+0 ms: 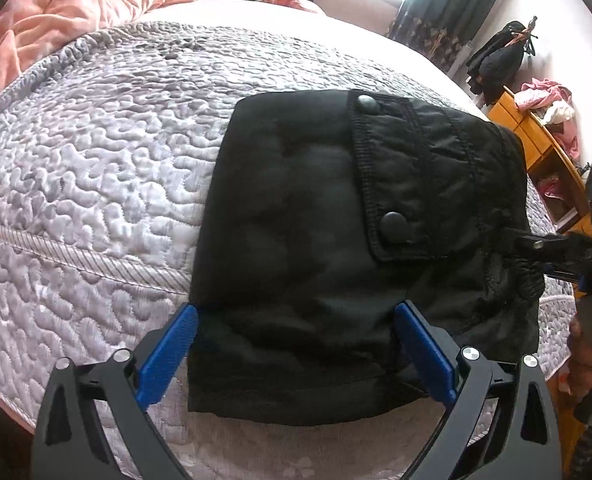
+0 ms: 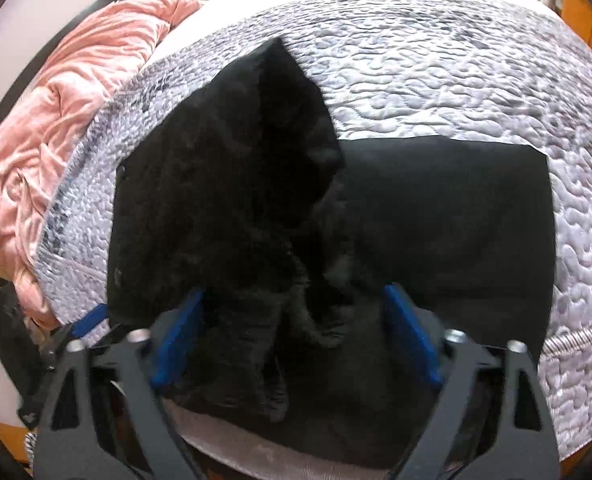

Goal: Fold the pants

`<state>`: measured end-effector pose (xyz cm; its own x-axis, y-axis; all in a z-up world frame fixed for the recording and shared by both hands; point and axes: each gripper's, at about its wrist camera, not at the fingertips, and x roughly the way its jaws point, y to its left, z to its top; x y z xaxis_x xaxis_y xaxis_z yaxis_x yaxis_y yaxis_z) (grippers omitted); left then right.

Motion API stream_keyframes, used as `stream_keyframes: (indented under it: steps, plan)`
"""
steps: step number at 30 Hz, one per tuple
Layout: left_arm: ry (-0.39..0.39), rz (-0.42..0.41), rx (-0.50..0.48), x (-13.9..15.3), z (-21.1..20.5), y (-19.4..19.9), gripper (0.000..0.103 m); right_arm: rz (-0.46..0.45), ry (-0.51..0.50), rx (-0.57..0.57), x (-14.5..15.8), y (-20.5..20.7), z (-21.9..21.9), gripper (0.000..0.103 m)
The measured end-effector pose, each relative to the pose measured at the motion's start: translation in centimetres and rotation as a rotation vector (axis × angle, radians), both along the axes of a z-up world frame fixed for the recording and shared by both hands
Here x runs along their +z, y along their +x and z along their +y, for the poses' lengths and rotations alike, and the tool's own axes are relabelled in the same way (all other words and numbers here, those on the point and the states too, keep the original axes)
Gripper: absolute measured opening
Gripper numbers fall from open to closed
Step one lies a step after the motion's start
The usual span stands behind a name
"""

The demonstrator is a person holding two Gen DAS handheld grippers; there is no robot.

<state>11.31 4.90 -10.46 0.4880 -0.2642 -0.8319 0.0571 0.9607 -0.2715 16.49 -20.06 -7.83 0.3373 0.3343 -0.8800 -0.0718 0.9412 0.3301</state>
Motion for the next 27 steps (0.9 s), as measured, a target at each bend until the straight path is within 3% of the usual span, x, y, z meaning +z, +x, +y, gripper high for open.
stream_keyframes:
  steps: [3,7,16,21,27]
  plan:
    - [-0.007,0.001,0.006,-0.1,0.4,-0.1,0.099,-0.012,0.026,0.035,0.0,-0.2,0.9,0.047]
    - [-0.003,-0.005,0.016,0.2,0.7,-0.2,0.099,-0.041,0.039,0.045,0.8,-0.5,0.9,0.025]
    - [0.019,-0.083,-0.008,3.4,-0.1,-0.7,0.099,-0.110,0.179,0.065,5.4,-2.5,-1.3,0.019]
    - [0.014,-0.137,-0.044,5.5,-1.2,-1.4,0.099,-0.173,0.201,0.055,8.3,-3.7,-3.2,0.019]
    - [0.000,-0.181,-0.087,7.5,-2.6,-1.9,0.099,-0.197,0.175,-0.006,9.0,-4.8,-6.5,0.019]
